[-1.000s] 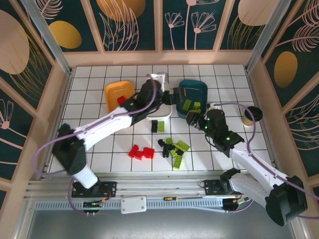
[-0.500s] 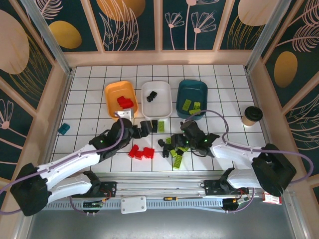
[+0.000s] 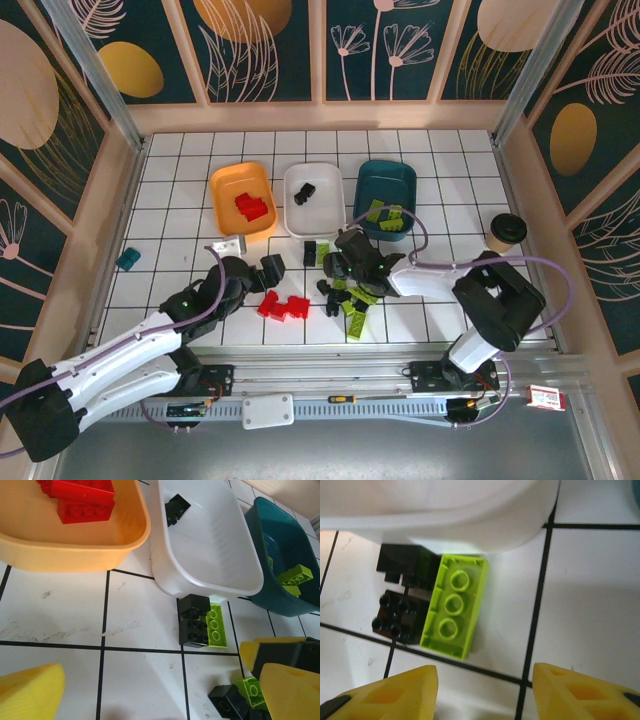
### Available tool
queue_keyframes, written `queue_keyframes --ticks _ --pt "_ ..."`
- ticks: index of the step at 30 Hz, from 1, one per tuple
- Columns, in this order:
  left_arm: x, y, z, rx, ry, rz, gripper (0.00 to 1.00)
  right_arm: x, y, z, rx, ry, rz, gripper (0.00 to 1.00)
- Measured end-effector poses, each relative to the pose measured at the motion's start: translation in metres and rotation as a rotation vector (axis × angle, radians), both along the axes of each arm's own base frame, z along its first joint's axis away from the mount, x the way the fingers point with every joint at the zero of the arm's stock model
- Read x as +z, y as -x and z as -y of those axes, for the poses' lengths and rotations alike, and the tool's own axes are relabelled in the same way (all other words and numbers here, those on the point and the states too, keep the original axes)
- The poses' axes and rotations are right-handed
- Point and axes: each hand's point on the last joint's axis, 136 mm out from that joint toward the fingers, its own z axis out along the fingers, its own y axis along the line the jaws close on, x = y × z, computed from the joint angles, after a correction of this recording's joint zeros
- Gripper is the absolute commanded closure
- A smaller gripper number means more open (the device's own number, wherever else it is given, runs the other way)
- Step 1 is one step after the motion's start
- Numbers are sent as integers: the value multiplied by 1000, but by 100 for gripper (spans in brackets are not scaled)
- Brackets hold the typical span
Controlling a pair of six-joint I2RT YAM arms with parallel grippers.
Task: Sort the legos into containers by color
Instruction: Move the lego to the center of the table.
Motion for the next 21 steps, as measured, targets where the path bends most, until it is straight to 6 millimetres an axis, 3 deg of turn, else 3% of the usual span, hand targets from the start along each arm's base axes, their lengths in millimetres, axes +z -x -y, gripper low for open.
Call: queue_keyframes --ticks 8,14,16,19,21 --pt "-2 1 -5 20 -5 -1 1 -19 -15 -3 -32 -1 -15 55" --pt "-2 1 -5 21 -5 -1 1 -24 -17 15 -93 -9 -30 60" --pt "-3 1 -6 20 -7 -3 1 -23 -12 32 -124 -1 -32 60" --pt "-7 2 -6 20 -14 -9 1 -21 -4 54 -155 17 -34 53" --pt "-9 2 -6 20 -20 -15 1 -16 -3 56 -149 14 -24 44"
